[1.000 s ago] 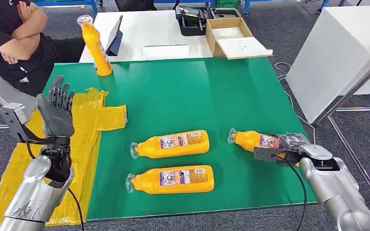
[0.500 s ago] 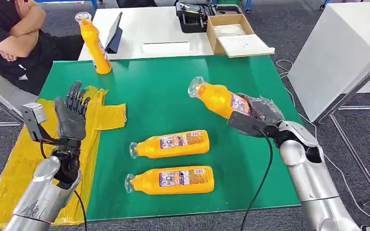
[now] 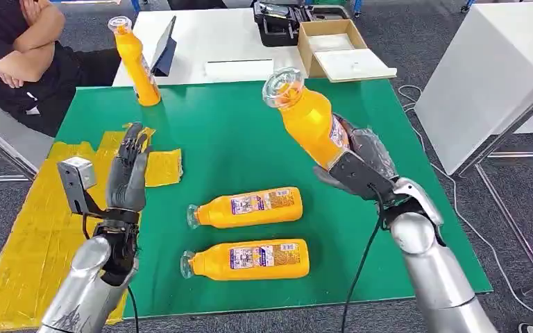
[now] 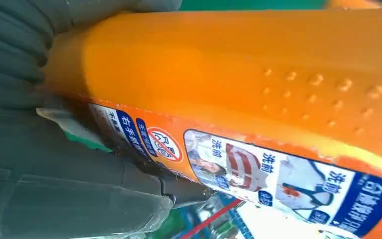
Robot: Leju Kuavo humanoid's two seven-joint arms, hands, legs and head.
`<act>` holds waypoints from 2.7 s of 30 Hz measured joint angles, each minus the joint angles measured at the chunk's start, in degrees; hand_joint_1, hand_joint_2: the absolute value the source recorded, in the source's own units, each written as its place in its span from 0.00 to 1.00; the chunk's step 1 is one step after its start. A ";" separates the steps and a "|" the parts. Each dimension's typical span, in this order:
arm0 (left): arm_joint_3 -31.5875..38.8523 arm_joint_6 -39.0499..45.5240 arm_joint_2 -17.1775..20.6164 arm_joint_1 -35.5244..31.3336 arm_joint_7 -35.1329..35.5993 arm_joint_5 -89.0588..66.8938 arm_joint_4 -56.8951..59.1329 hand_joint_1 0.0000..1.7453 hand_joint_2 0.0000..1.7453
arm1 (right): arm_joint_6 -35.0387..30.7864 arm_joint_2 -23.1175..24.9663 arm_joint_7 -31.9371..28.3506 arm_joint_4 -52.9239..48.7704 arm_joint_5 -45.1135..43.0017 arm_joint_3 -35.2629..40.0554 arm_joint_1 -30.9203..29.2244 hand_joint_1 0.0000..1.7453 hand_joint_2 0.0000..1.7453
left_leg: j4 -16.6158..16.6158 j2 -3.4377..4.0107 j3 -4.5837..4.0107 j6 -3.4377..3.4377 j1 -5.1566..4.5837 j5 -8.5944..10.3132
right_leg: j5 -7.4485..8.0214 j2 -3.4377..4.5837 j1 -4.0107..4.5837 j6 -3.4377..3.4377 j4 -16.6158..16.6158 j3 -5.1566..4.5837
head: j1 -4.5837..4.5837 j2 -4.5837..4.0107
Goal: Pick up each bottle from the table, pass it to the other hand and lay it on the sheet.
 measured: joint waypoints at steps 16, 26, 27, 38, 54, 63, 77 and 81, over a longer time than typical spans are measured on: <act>-5.25 8.66 -5.59 1.36 -2.23 -6.99 -3.74 0.00 1.00 | -4.22 12.22 -1.03 4.45 -17.81 1.71 -1.37 1.00 1.00 | -0.02 0.02 -0.05 -0.07 0.10 0.06 | 0.00 0.01 0.02 -0.02 0.02 -0.05 | -0.02 0.00; -7.74 9.60 -7.15 1.29 -0.98 -7.61 -6.34 0.00 1.00 | -6.43 14.73 -0.63 16.50 -18.29 3.04 -6.53 1.00 1.00 | -0.01 -0.03 -0.11 -0.07 0.06 0.06 | 0.00 -0.03 0.01 -0.02 0.01 -0.05 | -0.02 0.00; -7.83 9.53 -7.17 1.21 -0.85 -7.08 -6.36 0.00 1.00 | -6.34 14.82 -0.61 17.01 -17.96 3.17 -6.77 1.00 1.00 | -0.01 -0.03 -0.11 -0.06 0.06 0.06 | 0.00 -0.03 0.01 -0.02 0.01 -0.05 | 0.00 0.00; -8.72 8.90 -7.56 -0.23 -0.90 -5.18 -7.32 0.00 1.00 | -5.44 17.27 -1.57 22.12 -13.37 7.61 -9.88 1.00 1.00 | -0.02 -0.02 -0.10 -0.07 0.11 0.07 | 0.00 -0.01 0.03 -0.02 0.03 -0.06 | 0.00 0.00; -8.65 8.87 -8.17 1.91 0.30 -7.76 -11.49 0.00 1.00 | -4.11 19.73 -1.75 24.37 -14.84 13.20 -10.86 1.00 1.00 | -0.01 -0.04 -0.14 -0.05 0.05 0.09 | 0.01 -0.03 0.01 -0.01 0.03 -0.11 | 0.00 0.00; -9.57 8.98 -8.57 1.33 0.76 -7.87 -12.11 0.00 1.00 | -4.11 19.82 -1.57 24.90 -15.14 14.18 -11.37 1.00 1.00 | -0.01 -0.03 -0.15 -0.06 0.07 0.08 | 0.01 -0.03 0.01 -0.01 0.02 -0.12 | 0.00 0.00; -11.43 8.66 -9.05 -3.67 7.21 -2.31 -9.94 0.00 1.00 | -5.79 21.07 3.00 28.77 -8.26 17.14 -17.06 1.00 1.00 | 0.00 -0.02 -0.13 -0.07 0.08 0.10 | 0.02 -0.03 0.02 -0.01 0.03 -0.12 | 0.00 0.00; -11.54 8.72 -9.05 -5.01 8.32 -0.46 -8.33 0.00 1.00 | -5.92 21.09 4.50 29.27 -6.45 17.33 -18.48 1.00 1.00 | 0.00 -0.02 -0.15 -0.06 0.07 0.10 | 0.02 -0.03 0.02 -0.01 0.03 -0.12 | 0.00 0.00</act>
